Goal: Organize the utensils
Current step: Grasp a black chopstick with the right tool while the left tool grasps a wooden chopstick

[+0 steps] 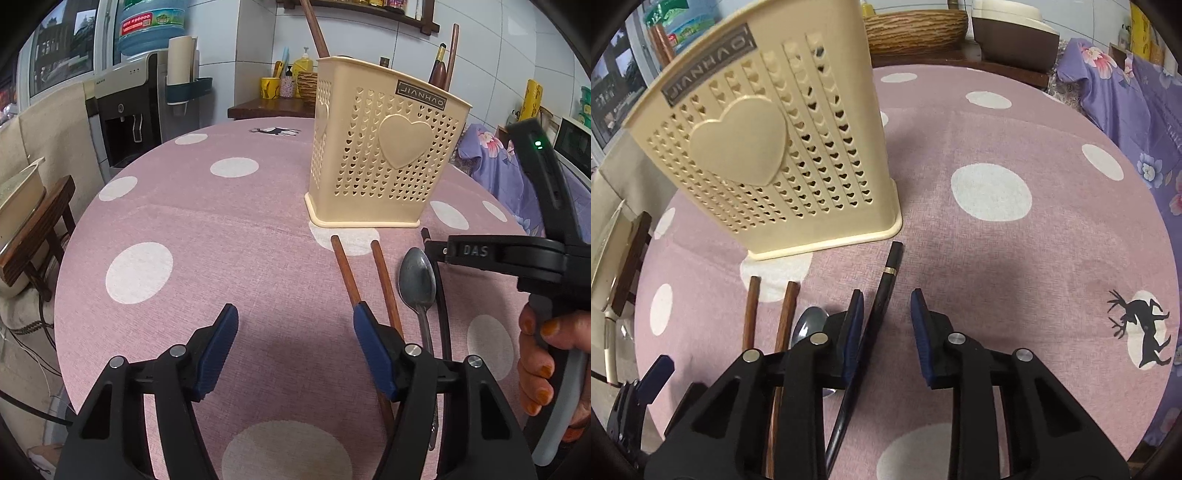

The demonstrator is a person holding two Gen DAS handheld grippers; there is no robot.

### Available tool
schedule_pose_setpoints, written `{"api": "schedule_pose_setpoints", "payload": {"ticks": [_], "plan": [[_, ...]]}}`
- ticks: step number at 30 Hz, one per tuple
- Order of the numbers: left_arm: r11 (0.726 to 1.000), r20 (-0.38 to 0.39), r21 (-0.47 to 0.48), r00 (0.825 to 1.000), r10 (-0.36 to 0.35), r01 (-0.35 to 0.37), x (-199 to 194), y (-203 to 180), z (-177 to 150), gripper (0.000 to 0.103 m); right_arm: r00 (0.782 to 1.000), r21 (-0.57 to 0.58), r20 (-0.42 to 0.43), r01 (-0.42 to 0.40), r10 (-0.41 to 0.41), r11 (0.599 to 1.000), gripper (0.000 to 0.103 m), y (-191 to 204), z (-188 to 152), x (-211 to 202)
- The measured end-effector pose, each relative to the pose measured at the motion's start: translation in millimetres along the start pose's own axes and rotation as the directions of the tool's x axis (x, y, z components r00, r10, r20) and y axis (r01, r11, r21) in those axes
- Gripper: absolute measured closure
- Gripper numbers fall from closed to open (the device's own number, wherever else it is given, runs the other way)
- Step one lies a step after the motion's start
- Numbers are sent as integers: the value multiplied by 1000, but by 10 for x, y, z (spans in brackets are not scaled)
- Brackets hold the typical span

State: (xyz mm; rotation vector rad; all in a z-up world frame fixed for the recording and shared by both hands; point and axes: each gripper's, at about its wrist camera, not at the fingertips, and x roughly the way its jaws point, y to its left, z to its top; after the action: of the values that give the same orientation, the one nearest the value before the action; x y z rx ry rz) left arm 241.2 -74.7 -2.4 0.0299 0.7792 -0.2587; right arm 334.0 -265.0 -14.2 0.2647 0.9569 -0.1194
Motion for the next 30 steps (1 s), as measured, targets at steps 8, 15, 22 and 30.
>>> {"api": "schedule_pose_setpoints", "payload": {"ticks": [8, 15, 22, 30], "plan": [[1000, -6, 1, 1000, -3, 3, 31, -13, 10, 39, 999, -35, 1, 36, -36, 999, 91, 62, 43, 60], [1000, -10, 17, 1000, -11, 11, 87, -62, 115, 40, 1000, -57, -7, 21, -22, 998, 95, -9, 42, 48], [998, -56, 28, 997, -53, 55, 260, -200, 268, 50, 1000, -55, 1, 29, -29, 998, 95, -99, 14, 27], [997, -113, 69, 993, -14, 22, 524, -340, 380, 64, 1000, -53, 5, 20, -20, 998, 95, -153, -13, 6]]}}
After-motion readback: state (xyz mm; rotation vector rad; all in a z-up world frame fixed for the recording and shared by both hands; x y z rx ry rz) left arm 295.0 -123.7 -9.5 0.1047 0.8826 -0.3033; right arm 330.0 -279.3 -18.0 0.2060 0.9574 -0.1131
